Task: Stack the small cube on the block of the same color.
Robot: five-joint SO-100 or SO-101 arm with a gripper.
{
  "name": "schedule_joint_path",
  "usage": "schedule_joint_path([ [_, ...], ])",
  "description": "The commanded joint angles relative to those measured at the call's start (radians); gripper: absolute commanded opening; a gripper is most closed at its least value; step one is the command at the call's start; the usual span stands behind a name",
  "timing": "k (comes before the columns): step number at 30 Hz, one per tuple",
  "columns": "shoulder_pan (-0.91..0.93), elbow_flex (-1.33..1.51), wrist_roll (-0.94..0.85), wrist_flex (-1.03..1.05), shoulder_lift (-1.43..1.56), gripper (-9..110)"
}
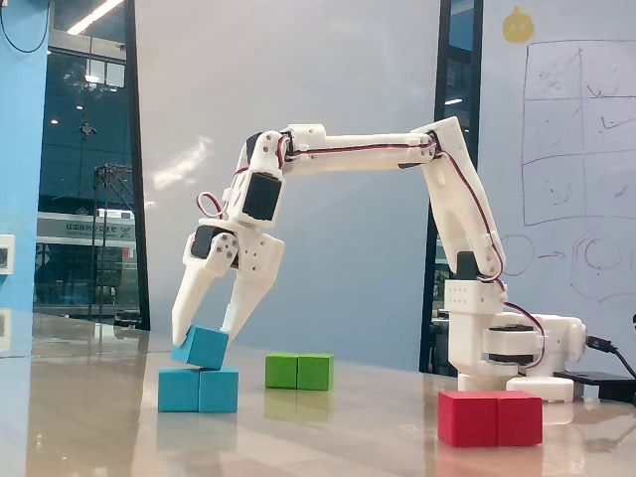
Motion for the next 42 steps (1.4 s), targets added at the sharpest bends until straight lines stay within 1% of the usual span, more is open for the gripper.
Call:
schedule_joint_path([
  [1,0.006,-0.086,0.003,-0.002,0.021,7],
  [20,0.003,-0.086,0.000,-0.018,-0.078,7],
  [39,0.002,-0.078,-0.008,-0.003,-0.080,8],
  [42,0.000,-0.078,-0.008,-0.003,-0.080,12],
])
